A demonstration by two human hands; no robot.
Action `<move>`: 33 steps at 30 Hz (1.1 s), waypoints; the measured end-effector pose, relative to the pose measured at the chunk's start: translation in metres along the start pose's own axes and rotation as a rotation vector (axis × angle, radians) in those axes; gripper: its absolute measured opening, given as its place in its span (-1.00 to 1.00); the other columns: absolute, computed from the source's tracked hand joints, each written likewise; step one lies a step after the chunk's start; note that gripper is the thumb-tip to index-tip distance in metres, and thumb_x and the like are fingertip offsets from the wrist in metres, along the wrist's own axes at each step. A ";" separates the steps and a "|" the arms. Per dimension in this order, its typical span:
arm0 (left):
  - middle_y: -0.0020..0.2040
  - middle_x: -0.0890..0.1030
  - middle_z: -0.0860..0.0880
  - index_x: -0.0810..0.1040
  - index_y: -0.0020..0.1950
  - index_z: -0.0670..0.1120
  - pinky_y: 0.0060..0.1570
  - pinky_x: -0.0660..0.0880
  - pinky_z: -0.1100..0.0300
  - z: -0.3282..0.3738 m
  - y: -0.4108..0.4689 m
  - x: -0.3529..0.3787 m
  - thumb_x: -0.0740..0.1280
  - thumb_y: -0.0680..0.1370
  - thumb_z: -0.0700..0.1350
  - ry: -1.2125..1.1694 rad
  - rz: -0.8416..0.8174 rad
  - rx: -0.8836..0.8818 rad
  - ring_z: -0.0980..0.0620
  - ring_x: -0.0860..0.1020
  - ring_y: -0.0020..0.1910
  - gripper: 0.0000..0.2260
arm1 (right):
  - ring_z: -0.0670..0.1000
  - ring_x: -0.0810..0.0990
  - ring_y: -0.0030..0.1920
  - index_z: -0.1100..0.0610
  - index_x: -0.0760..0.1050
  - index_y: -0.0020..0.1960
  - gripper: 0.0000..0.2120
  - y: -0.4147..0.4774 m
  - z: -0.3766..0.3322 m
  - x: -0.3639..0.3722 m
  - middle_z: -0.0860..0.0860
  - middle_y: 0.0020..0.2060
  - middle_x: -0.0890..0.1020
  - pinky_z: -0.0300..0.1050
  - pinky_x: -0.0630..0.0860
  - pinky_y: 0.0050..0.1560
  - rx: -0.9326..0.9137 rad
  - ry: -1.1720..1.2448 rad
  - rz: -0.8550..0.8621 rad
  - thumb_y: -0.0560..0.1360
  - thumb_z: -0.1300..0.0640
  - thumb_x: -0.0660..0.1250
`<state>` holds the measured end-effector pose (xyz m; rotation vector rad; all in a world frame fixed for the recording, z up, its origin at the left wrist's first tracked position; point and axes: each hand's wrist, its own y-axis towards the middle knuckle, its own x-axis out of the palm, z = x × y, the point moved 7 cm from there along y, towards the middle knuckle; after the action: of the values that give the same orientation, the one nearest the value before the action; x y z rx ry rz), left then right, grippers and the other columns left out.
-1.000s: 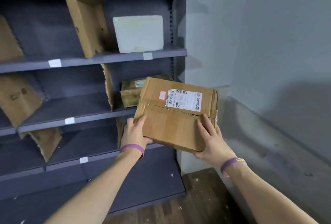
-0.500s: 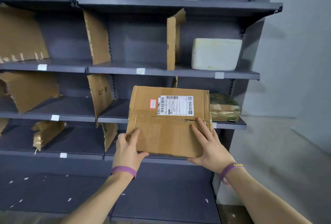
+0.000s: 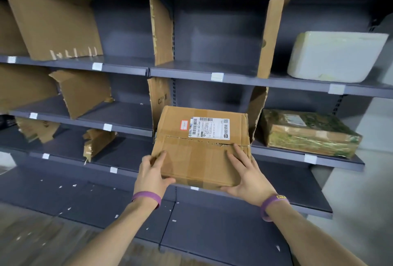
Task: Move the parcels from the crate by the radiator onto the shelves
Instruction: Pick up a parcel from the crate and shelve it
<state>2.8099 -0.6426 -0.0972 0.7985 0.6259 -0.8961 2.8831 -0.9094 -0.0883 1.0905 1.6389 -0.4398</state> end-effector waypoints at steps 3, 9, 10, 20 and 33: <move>0.27 0.28 0.00 0.21 0.51 0.11 0.16 0.47 0.13 -0.001 0.034 0.013 0.51 0.40 0.03 0.018 -0.014 0.012 0.03 0.38 0.24 -0.24 | 0.14 -0.18 0.55 -0.13 -0.13 0.56 0.04 0.033 0.015 0.004 -0.37 0.43 -0.34 0.12 0.08 0.50 0.016 -0.009 -0.017 0.31 -0.36 0.40; 0.29 0.24 0.01 0.17 0.52 0.12 0.22 0.45 0.10 0.000 0.111 0.048 0.47 0.43 0.04 0.021 -0.039 -0.008 0.01 0.36 0.28 -0.26 | 0.08 -0.17 0.55 -0.11 -0.13 0.57 0.07 0.109 0.056 0.011 -0.37 0.42 -0.34 0.02 -0.05 0.50 0.012 -0.014 -0.009 0.28 -0.41 0.38; 0.31 0.23 0.01 0.17 0.51 0.12 0.23 0.43 0.10 0.000 0.124 0.054 0.47 0.43 0.04 0.014 -0.047 -0.014 0.01 0.35 0.30 -0.26 | 0.08 -0.16 0.55 -0.10 -0.12 0.57 0.08 0.121 0.062 0.012 -0.36 0.43 -0.33 0.00 -0.10 0.50 0.012 -0.016 -0.007 0.27 -0.41 0.38; 0.31 0.24 -0.02 0.24 0.49 0.13 0.25 0.42 0.11 -0.005 0.210 0.100 0.48 0.41 0.05 0.036 -0.129 -0.001 -0.03 0.36 0.31 -0.29 | 0.06 -0.10 0.56 -0.11 -0.05 0.57 0.05 0.196 0.105 0.026 -0.28 0.51 -0.23 -0.01 -0.10 0.54 0.092 -0.001 -0.026 0.25 -0.40 0.38; 0.26 0.28 -0.10 0.21 0.48 0.18 0.15 0.43 -0.01 -0.009 0.254 0.115 0.33 0.52 0.04 0.006 -0.150 0.106 -0.10 0.28 0.31 -0.45 | 0.05 -0.04 0.56 -0.11 0.22 0.51 -0.39 0.213 0.091 0.013 -0.11 0.55 0.06 -0.12 -0.17 0.54 0.188 -0.215 0.095 0.51 -0.23 0.25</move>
<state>3.0831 -0.5876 -0.1040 0.8575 0.6543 -1.0705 3.1099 -0.8622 -0.0838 1.2101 1.3723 -0.6360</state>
